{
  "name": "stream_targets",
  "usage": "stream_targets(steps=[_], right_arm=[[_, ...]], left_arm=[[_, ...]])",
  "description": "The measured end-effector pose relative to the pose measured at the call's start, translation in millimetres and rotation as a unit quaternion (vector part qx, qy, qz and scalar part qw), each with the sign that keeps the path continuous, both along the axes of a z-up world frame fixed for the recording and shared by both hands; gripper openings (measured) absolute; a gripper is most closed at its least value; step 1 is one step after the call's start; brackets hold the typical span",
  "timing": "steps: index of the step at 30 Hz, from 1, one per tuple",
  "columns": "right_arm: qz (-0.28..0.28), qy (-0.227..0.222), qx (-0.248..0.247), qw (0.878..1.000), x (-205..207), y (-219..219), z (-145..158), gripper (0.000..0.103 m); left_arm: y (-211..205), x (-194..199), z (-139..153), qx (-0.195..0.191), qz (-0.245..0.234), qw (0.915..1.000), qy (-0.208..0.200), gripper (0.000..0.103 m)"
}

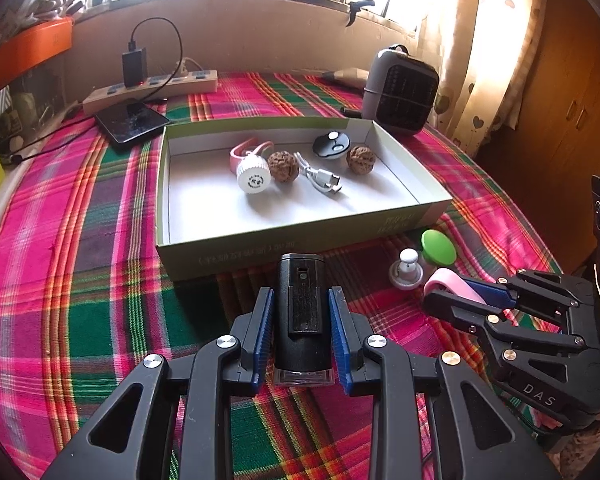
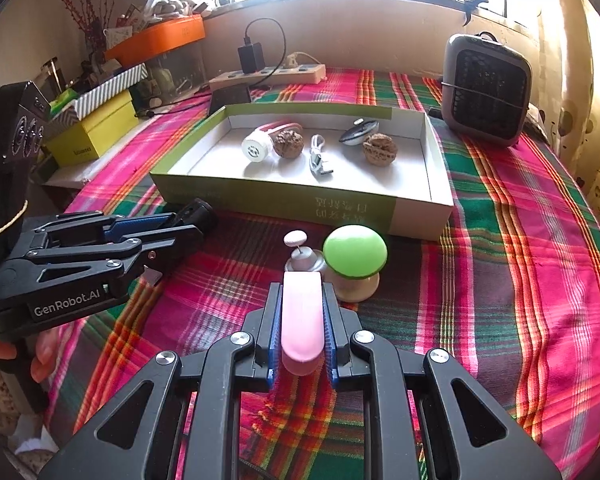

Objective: Organize objects
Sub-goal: 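Lift and carry the black device and pink handle over the box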

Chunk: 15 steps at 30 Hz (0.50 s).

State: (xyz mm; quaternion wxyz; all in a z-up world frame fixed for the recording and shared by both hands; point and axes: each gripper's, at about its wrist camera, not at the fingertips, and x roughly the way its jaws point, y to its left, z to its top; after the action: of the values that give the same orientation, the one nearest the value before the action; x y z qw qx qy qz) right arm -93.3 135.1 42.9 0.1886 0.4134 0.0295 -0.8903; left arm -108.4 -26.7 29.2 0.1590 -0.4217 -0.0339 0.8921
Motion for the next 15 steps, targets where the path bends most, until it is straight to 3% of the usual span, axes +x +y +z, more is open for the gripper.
stream_targets(steps=[15], right_arm=[[-0.009, 0.024, -0.019, 0.999, -7.6, 7.4, 32.3, 0.018]], left_arm=[[-13.5, -12.2, 22.1, 0.007, 0.016, 0.9997, 0.016, 0.025]])
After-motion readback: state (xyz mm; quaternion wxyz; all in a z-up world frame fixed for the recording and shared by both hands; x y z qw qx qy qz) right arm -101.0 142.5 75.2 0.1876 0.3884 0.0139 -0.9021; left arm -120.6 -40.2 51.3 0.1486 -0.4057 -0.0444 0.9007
